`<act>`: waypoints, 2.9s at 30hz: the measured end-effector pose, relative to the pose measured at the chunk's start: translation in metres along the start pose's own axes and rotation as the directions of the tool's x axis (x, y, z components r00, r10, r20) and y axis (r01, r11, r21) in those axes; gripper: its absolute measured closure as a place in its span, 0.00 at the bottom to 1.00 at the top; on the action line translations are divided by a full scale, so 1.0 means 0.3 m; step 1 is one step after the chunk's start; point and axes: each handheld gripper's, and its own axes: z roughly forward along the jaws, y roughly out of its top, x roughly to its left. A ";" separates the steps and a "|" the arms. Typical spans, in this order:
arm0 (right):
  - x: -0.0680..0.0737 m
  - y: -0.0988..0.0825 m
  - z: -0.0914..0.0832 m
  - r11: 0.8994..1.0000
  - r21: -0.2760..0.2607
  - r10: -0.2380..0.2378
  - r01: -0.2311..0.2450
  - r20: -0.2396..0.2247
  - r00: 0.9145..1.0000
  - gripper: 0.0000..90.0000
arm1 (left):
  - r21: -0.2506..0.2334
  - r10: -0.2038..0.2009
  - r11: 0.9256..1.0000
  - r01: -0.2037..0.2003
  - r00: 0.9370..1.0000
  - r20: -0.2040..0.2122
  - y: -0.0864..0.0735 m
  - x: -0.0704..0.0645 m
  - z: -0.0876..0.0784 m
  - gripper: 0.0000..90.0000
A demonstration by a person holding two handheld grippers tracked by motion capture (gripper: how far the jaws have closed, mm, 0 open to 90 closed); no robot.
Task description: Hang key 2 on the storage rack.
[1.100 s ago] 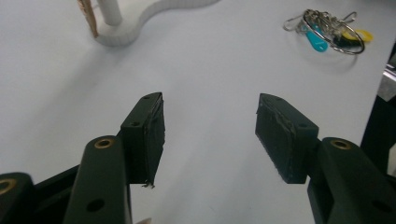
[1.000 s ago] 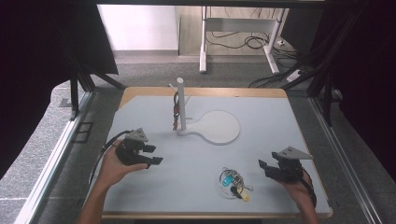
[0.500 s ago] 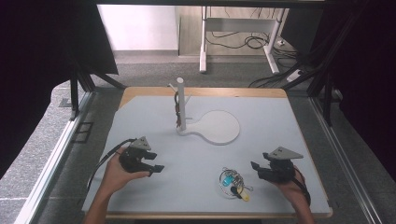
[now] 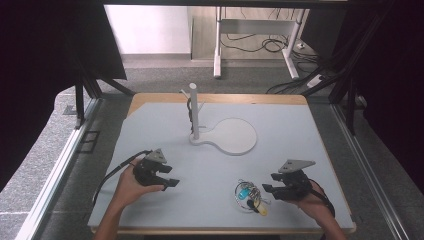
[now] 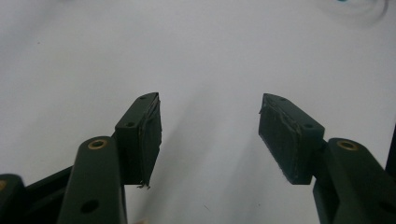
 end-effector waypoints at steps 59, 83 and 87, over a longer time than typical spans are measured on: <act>0.161 0.213 0.110 0.947 0.262 -0.105 0.184 -0.290 0.951 0.97 | 0.011 -0.072 0.997 0.073 0.995 -0.062 -0.120 -0.018 -0.015 0.42; -0.027 0.417 0.035 0.923 0.378 0.037 0.073 -0.274 0.961 0.97 | -0.044 -0.125 0.992 0.122 0.991 -0.051 -0.147 0.013 -0.044 0.42; -0.050 0.433 0.028 0.929 0.367 0.050 0.054 -0.268 0.962 0.97 | -0.040 -0.122 0.992 0.120 0.991 -0.048 -0.147 0.012 -0.045 0.42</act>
